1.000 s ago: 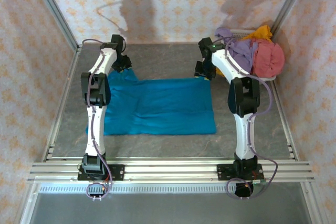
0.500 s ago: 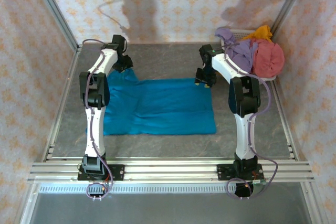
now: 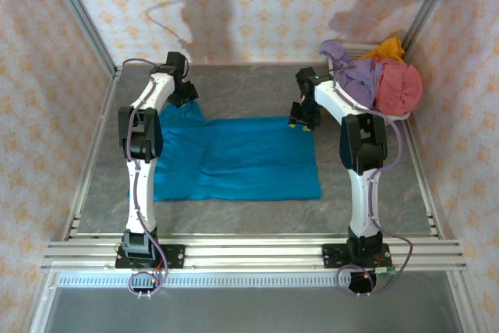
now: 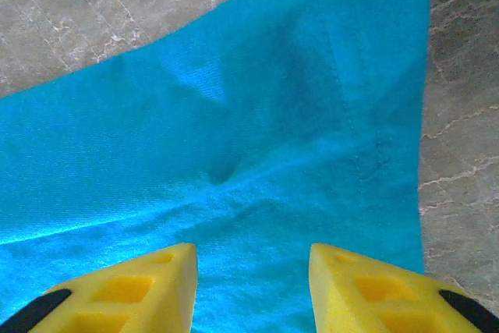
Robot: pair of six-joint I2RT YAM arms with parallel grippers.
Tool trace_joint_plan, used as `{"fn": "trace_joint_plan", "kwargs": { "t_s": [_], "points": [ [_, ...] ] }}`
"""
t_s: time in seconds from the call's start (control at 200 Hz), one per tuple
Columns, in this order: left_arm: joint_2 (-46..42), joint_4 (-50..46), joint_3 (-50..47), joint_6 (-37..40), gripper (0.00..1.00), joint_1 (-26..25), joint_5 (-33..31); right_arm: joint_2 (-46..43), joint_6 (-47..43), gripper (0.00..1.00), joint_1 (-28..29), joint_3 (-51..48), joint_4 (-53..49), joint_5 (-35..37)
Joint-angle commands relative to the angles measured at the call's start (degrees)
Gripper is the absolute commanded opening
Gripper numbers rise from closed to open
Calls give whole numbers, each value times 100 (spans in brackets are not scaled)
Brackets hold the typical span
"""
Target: Fold and stack the t-shirts
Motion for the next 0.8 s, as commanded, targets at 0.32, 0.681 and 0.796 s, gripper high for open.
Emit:
{"fn": "trace_joint_plan", "kwargs": {
  "t_s": [0.32,0.681,0.796],
  "points": [
    [-483,489,-531,-339,30,-34,-186,-285,94,42,14,-62,53,-26],
    [-783,875,-1012,-643,32,-26,-334,-289,77,42,15,-25,28,-96],
    [-801,1075,-1101,-729,33,-32,-144,-333,58,42,9,-68,35,-79]
  ]
}}
